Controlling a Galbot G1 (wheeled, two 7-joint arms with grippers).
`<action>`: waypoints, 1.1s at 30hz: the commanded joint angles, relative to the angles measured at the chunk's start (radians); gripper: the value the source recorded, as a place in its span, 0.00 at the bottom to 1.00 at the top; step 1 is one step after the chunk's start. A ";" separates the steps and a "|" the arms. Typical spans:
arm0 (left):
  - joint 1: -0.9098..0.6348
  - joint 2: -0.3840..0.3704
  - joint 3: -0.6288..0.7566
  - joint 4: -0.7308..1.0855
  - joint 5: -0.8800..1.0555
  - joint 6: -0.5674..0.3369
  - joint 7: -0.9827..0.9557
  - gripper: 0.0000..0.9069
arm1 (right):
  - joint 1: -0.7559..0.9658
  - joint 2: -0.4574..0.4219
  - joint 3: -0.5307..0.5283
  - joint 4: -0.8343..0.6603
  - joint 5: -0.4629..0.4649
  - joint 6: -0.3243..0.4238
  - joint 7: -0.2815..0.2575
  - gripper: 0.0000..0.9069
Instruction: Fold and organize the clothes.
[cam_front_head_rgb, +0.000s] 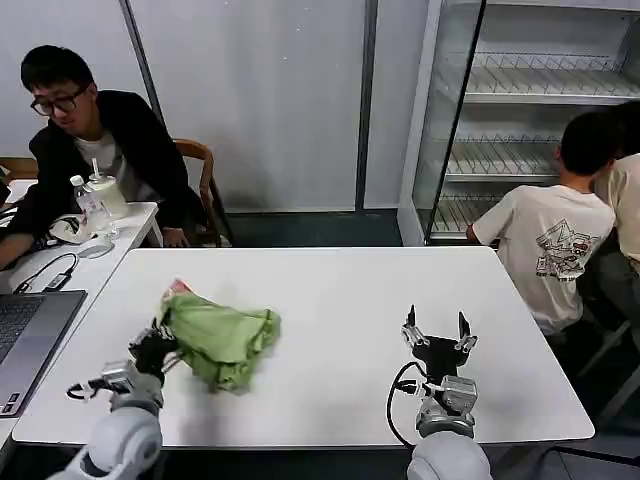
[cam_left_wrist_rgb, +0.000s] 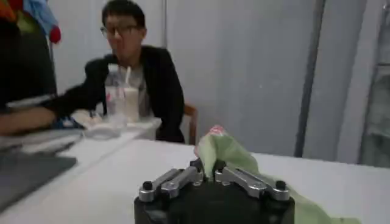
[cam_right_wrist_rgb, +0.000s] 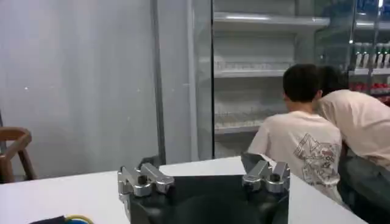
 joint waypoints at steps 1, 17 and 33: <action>-0.185 0.196 -0.020 0.147 0.020 -0.031 0.027 0.02 | -0.005 0.002 0.001 -0.002 0.000 0.009 -0.002 1.00; -0.101 0.145 0.046 -0.085 0.068 -0.028 0.038 0.02 | -0.017 0.015 -0.004 -0.008 -0.007 0.021 -0.004 1.00; -0.100 -0.407 0.431 0.127 0.307 -0.134 0.074 0.02 | -0.035 0.016 -0.001 0.006 -0.021 0.017 0.000 1.00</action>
